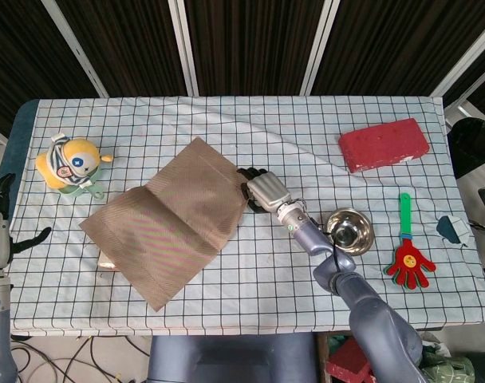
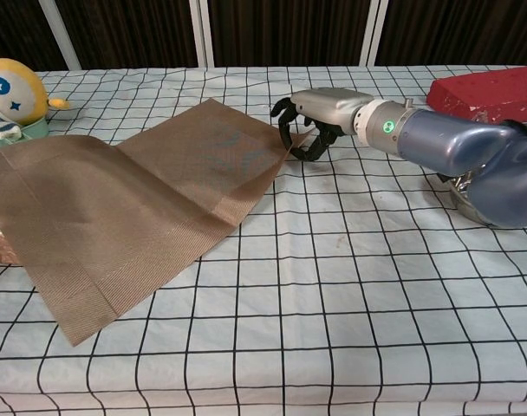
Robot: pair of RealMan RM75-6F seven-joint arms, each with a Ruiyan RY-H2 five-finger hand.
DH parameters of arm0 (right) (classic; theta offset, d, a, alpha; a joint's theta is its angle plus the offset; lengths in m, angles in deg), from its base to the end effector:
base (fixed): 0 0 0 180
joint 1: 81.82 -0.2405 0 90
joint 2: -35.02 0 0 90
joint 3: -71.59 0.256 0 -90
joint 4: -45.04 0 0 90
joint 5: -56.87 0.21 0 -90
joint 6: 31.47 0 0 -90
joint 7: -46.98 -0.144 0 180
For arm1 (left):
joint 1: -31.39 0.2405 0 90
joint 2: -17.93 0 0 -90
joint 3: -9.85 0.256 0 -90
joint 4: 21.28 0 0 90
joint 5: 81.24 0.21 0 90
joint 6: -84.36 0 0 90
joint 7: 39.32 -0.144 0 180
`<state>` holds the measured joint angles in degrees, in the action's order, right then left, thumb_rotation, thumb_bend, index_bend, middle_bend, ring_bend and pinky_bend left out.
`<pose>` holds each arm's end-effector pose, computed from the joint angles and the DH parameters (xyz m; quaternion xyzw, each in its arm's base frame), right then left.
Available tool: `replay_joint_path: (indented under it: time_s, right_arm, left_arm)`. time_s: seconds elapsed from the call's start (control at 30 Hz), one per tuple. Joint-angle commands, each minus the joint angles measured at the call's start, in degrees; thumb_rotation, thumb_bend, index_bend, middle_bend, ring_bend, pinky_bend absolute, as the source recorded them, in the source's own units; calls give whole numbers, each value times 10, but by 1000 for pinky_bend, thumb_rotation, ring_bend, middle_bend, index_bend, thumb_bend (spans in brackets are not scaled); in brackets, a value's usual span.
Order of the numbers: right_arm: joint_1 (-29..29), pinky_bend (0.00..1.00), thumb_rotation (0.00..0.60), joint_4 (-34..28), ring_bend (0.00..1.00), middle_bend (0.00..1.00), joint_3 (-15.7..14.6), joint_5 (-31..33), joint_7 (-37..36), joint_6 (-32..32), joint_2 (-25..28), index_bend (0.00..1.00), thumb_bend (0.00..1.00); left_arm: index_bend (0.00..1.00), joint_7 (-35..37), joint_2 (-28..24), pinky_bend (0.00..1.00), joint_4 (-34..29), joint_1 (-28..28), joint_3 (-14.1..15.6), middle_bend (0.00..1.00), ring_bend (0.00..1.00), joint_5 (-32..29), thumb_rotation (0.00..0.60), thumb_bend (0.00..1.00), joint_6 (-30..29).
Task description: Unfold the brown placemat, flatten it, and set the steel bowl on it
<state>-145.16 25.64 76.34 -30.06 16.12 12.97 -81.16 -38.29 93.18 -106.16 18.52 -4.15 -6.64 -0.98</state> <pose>-0.1078 -0.4565 -0.0843 0.7810 -0.3250 0.3975 0.3556 -0.2982 0.2598 0.1487 -0.4879 -0.3767 -0.4808 0.6236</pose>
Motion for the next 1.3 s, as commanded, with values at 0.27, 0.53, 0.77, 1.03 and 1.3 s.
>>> replay_joint_path:
  time_s: [0.27, 0.53, 0.77, 1.03, 1.3]
  right_arm:
    - [56, 240, 600, -91, 125, 103, 3, 8, 71, 71, 56, 633, 505]
    - [122, 241, 600, -255, 125, 103, 44, 80, 213, 99, 118, 646, 521]
    - [176, 240, 600, -414, 125, 108, 96, 195, 373, 127, 149, 649, 525]
    - [203, 236, 600, -486, 125, 111, 106, 245, 457, 159, 159, 654, 529]
    - [221, 236, 600, -517, 125, 112, 109, 264, 482, 182, 165, 656, 535]
  left_arm:
    - [61, 0, 0, 100, -4, 0, 7, 58, 73, 12, 600, 13, 0]
    - [61, 9, -3, 100, -9, 1, 13, 56, 74, 27, 600, 13, -5]
    - [61, 15, -6, 101, -12, 2, 16, 54, 74, 36, 600, 13, -7]
    - [61, 21, -8, 100, -15, 2, 18, 53, 73, 40, 600, 13, -7]
    - [61, 22, -9, 100, -16, 2, 20, 53, 73, 42, 600, 13, -7]
